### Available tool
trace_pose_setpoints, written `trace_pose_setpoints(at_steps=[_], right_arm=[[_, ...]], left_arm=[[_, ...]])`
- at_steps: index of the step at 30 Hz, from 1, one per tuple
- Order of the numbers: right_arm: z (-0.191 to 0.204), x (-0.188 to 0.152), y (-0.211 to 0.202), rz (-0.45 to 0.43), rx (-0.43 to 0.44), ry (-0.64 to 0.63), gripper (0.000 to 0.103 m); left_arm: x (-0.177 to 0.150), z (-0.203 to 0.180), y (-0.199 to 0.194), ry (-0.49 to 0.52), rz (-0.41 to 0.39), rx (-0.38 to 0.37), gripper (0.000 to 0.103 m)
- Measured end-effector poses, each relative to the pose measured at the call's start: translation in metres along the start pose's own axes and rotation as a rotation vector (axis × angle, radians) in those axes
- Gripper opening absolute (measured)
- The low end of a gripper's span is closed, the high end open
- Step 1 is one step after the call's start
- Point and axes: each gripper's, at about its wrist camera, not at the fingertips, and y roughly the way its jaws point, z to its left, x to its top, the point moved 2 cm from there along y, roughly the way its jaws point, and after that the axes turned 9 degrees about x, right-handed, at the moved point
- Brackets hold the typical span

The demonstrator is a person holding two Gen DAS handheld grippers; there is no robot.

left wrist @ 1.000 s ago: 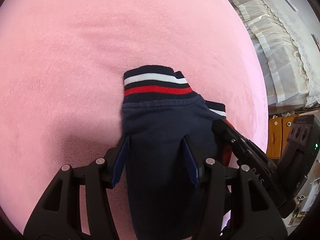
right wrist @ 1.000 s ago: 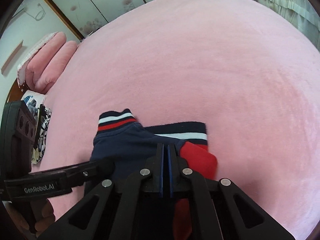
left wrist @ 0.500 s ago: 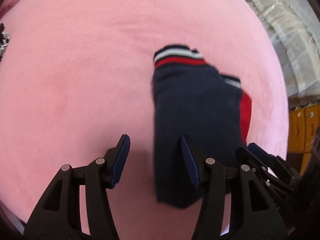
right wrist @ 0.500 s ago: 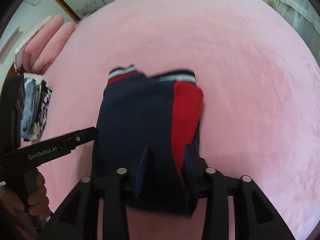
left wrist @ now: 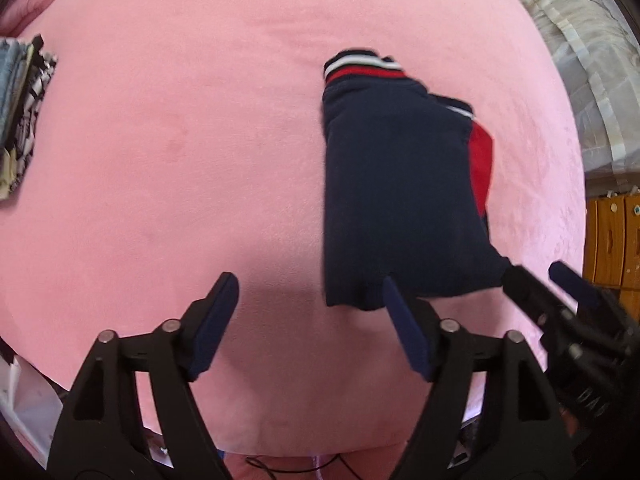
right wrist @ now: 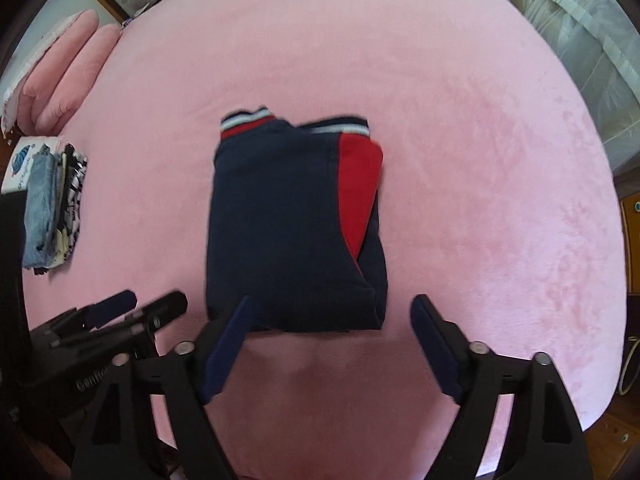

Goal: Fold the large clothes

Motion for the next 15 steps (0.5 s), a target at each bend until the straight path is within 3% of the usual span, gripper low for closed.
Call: trace_pose_setpoints(at_steps=[8,15], right_arm=[[0.003,0.005,-0.023,0.0,0.016,0.004,0.092],[0.002,0.003,-0.008,0.025,0.052,0.024,0.092]], left_arm=[[0.0,0.0,-0.025,0.038,-0.016,0.015,0.078],[0.005,-0.007,-0.016,0.035,0.009,-0.012,0.078]])
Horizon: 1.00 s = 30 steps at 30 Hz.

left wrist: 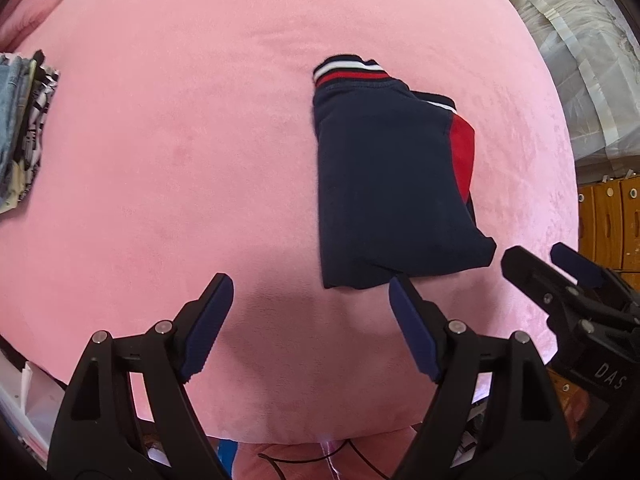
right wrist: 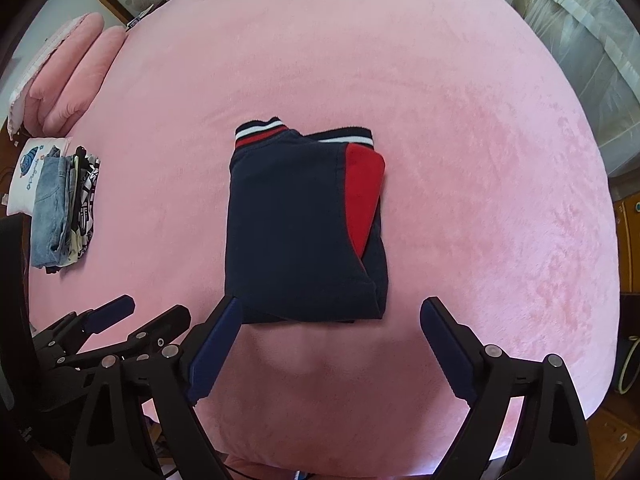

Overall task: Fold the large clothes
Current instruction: 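Grasp the folded jacket bundle with both grippers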

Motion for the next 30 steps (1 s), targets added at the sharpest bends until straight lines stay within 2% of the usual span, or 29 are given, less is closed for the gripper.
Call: trace_pose_setpoints(at_steps=[6,9,10,13,15,18,21,30], right_arm=[[-0.042,0.007,0.04,0.076,0.184,0.149,0.092],[-0.067,0.014,0.063,0.092,0.285,0.26,0.092],[-0.074,0.016,0.073,0.112,0.307,0.285,0.092],[-0.088,0.023,0.097,0.164,0.316,0.31,0.092],[-0.093,0.026,0.111,0.181,0.354,0.322,0.092],[-0.1,0.029,0.128,0.207,0.423,0.363,0.093],[-0.104,0.034,0.136,0.23,0.445,0.4,0.095],[-0.086,0.043,0.151,0.24,0.518,0.338,0.096]], left_arm=[[0.014,-0.001,0.038,-0.022,0.083,-0.115,0.078],[0.029,-0.005,0.064,-0.03,0.144,-0.241,0.078],[0.036,-0.006,0.074,-0.044,0.17,-0.299,0.078],[0.048,-0.007,0.094,-0.084,0.225,-0.369,0.078],[0.055,-0.009,0.105,-0.098,0.244,-0.416,0.078],[0.062,-0.009,0.117,-0.117,0.27,-0.41,0.078],[0.066,-0.011,0.123,-0.101,0.292,-0.428,0.078],[0.067,-0.011,0.129,-0.135,0.306,-0.484,0.078]])
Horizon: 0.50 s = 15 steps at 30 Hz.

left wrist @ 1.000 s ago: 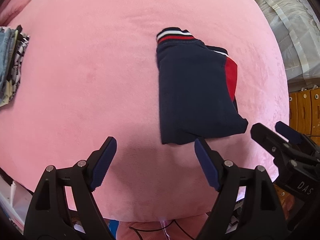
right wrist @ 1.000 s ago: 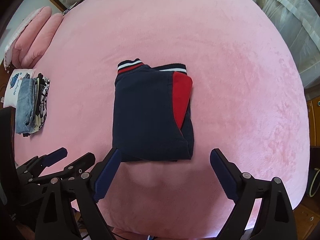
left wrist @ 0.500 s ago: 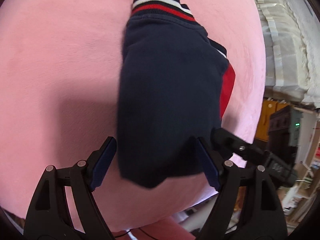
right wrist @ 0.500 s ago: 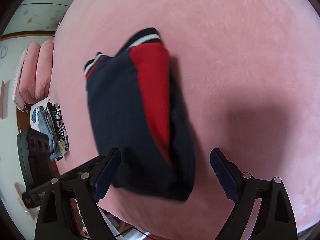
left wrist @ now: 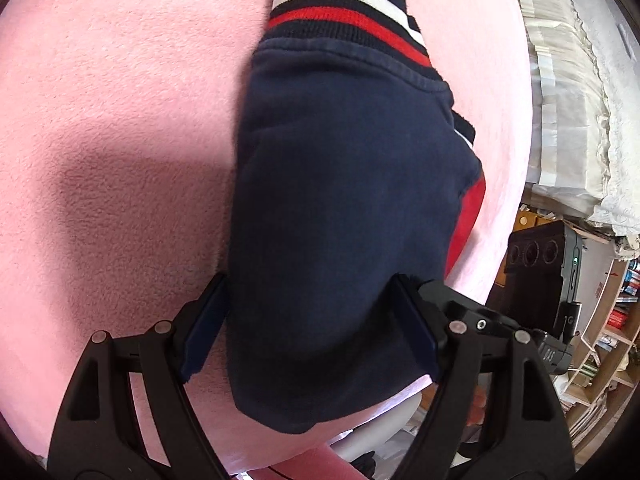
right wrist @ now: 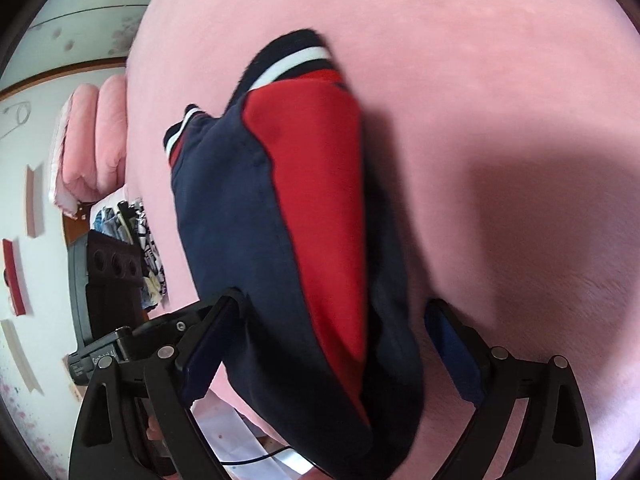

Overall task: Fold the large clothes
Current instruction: 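Grasp the folded jacket bundle with both grippers, then carry the bundle with both grippers onto the stack of folded clothes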

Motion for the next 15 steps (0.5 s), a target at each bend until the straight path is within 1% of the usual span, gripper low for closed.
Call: trace_pose_setpoints(at_steps=[2,3,4,5,6,7,8,9,11,12,14,15], right_arm=[[0.001,0.002,0.005,-0.001,0.04,0.006,0.095],[0.002,0.003,0.006,-0.006,0.064,0.015,0.092],[0.002,0.004,0.008,-0.01,0.085,0.023,0.088],[0.002,0.004,0.008,-0.018,0.107,0.034,0.079],[0.0,0.003,0.009,-0.028,0.126,0.059,0.073],[-0.002,0.002,0.009,-0.038,0.112,0.079,0.069],[-0.003,0.002,0.009,-0.043,0.093,0.085,0.062],[-0.002,0.001,0.008,-0.047,0.092,0.08,0.061],[0.0,-0.002,0.007,-0.061,0.09,0.071,0.057],[0.002,-0.005,0.006,-0.07,0.088,0.066,0.054],[0.005,-0.01,0.003,-0.082,0.084,0.057,0.052],[0.009,-0.013,0.001,-0.089,0.078,0.051,0.05]], left_arm=[[-0.001,0.001,-0.001,-0.013,-0.005,-0.012,0.078],[-0.003,0.001,-0.003,-0.015,-0.011,-0.015,0.078],[-0.005,0.001,-0.004,-0.016,-0.018,-0.014,0.077],[-0.004,0.005,-0.001,-0.022,-0.027,-0.014,0.076],[-0.006,0.006,-0.002,-0.029,-0.037,-0.016,0.075],[-0.01,0.006,-0.004,-0.033,-0.051,-0.015,0.073],[-0.012,0.006,-0.006,-0.036,-0.059,-0.015,0.069],[-0.015,0.006,-0.008,-0.04,-0.066,-0.014,0.067],[-0.018,0.006,-0.014,-0.056,-0.087,-0.023,0.059],[-0.022,0.005,-0.017,-0.062,-0.098,-0.027,0.057],[-0.03,0.003,-0.024,-0.069,-0.119,-0.035,0.05],[-0.035,0.001,-0.027,-0.065,-0.13,-0.036,0.048]])
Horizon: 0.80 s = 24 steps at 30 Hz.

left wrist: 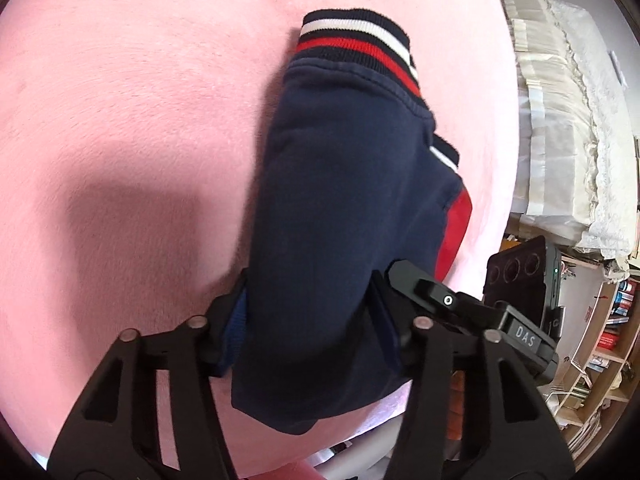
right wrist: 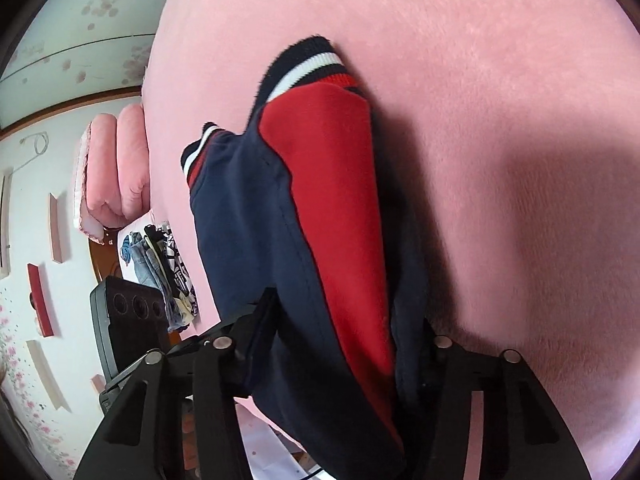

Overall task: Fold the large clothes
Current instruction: 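Carry the bundle with both grippers onto the stack of folded clothes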

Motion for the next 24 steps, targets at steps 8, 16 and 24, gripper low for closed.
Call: trace_pose_setpoints(at_steps=[8,16,24], right_arm=[[0.031,-0.038,0.0,0.005,-0.053,-0.018,0.041],[0.085,-0.131,0.065,0.151,-0.112,-0.046,0.041],[0.199,-0.207,0.189,0.282,0.009,-0.138,0.038]], left_arm=[[-0.034,0.005,-0.024,0.021,0.006,-0.011,0.039],[-0.119,0.085,-0.08,-0.091,0.058,0.026,0.038],[-0.136,0.213,-0.222,-0.244,-0.092,0.092,0.035]])
